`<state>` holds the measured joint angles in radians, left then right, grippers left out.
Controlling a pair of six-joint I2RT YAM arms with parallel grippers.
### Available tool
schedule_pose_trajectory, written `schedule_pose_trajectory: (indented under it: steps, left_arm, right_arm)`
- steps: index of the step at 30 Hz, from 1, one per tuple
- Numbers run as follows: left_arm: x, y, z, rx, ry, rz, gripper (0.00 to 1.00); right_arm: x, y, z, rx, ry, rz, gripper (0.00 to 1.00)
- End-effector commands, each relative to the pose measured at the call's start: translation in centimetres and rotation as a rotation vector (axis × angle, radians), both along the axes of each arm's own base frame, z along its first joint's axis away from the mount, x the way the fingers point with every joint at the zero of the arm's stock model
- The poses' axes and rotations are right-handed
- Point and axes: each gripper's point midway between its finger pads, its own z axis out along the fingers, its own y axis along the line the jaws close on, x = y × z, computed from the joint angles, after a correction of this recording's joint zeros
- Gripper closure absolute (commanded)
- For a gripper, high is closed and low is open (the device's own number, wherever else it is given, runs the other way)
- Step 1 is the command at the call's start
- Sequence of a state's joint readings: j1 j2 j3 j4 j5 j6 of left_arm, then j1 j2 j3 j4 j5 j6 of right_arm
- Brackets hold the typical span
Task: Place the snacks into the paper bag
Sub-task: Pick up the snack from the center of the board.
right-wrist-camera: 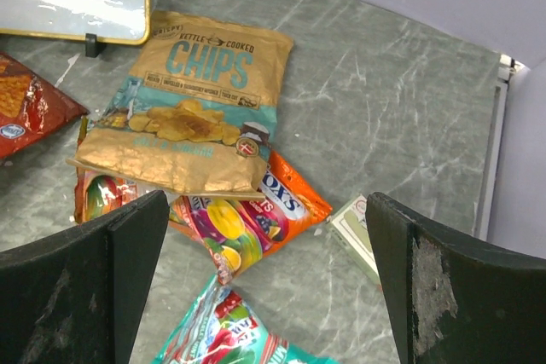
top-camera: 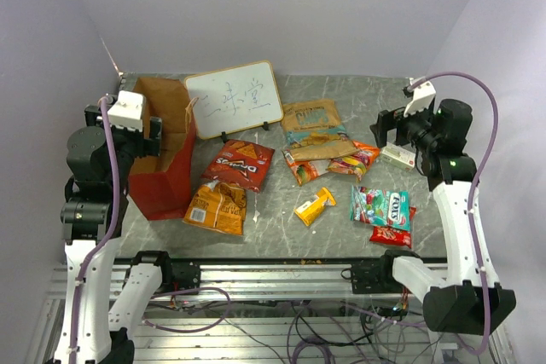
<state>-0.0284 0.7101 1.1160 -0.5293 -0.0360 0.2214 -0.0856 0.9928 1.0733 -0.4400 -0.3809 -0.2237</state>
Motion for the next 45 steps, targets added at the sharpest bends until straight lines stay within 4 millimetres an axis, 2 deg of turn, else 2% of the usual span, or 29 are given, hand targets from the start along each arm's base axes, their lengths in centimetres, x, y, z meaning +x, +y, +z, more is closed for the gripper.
schedule_pose_trajectory:
  steps: [1,6,16,20,25,32,39,42,45]
  left_arm:
    - [-0.4,-0.3,1.7,0.012,-0.031,-0.026,0.07]
    - [0.0,-1.6,1.4,0.022,-0.018,-0.107,0.07]
    - [0.5,-3.1,0.8,0.014,0.011,-0.195,0.07]
    - [0.4,-3.5,0.9,0.005,0.014,-0.217,0.07]
    - [0.3,-4.2,1.0,-0.001,0.019,-0.256,0.07]
    - [0.2,-5.1,0.7,-0.015,0.030,-0.302,0.07]
    - [0.0,-5.6,0.2,-0.033,0.042,-0.331,0.06]
    - [0.0,-6.0,0.2,-0.044,0.043,-0.348,0.07]
    - [0.0,-6.1,0.2,-0.045,0.044,-0.356,0.07]
  right_arm:
    - [2.4,0.4,-1.0,0.049,-0.003,0.000,0.00]
    - [5.5,0.6,-4.5,0.104,0.091,-0.026,0.00]
    - [10.6,2.5,-12.6,0.193,0.364,-0.019,0.13]
    - [12.3,3.2,-15.8,0.221,0.474,-0.012,0.19]
    - [13.9,3.8,-19.3,0.249,0.587,0.008,0.21]
    - [14.4,5.1,-23.9,0.311,0.716,0.059,0.24]
    - [13.5,6.7,-26.3,0.401,0.812,0.115,0.32]
    - [13.2,7.3,-26.5,0.436,0.825,0.140,0.41]
    - [13.4,7.5,-26.3,0.440,0.825,0.160,0.56]
